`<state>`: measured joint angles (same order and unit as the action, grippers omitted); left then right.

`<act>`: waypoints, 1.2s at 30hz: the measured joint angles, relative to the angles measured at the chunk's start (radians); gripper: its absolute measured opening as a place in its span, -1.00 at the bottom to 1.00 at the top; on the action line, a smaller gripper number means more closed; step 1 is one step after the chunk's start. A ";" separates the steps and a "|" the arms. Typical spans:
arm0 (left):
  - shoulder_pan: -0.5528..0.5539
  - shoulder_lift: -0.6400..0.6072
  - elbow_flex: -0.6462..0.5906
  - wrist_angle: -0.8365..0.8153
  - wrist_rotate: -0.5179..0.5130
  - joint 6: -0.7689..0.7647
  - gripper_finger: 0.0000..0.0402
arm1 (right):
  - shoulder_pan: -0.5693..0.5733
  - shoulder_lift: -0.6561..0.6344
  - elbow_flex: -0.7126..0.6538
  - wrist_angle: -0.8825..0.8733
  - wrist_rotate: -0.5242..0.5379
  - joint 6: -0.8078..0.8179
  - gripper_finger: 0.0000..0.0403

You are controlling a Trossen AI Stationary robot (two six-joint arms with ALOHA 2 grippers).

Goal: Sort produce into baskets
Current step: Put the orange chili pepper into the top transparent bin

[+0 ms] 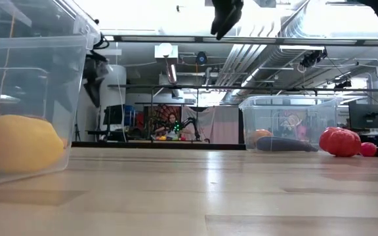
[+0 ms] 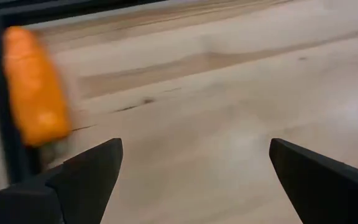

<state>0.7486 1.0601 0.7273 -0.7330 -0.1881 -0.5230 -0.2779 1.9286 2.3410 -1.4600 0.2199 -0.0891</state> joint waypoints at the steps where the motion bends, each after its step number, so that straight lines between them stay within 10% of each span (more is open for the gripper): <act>1: 0.005 0.002 -0.005 -0.006 -0.030 -0.009 0.97 | -0.021 -0.006 0.000 -0.001 -0.019 -0.017 0.57; 7: 0.061 0.031 -0.007 -0.019 -0.227 -0.107 0.97 | -0.148 -0.044 0.000 -0.002 -0.152 -0.105 0.57; 17: 0.197 0.230 -0.007 0.013 -0.238 -0.165 0.97 | -0.266 -0.082 0.000 -0.019 -0.328 -0.160 0.57; 36: 0.204 0.457 -0.094 0.225 -0.341 -0.313 0.97 | -0.189 -0.258 0.000 -0.070 -0.190 -0.015 0.57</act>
<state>0.9525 1.5172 0.6332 -0.5080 -0.5288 -0.8362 -0.4670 1.6709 2.3409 -1.5295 0.0299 -0.1040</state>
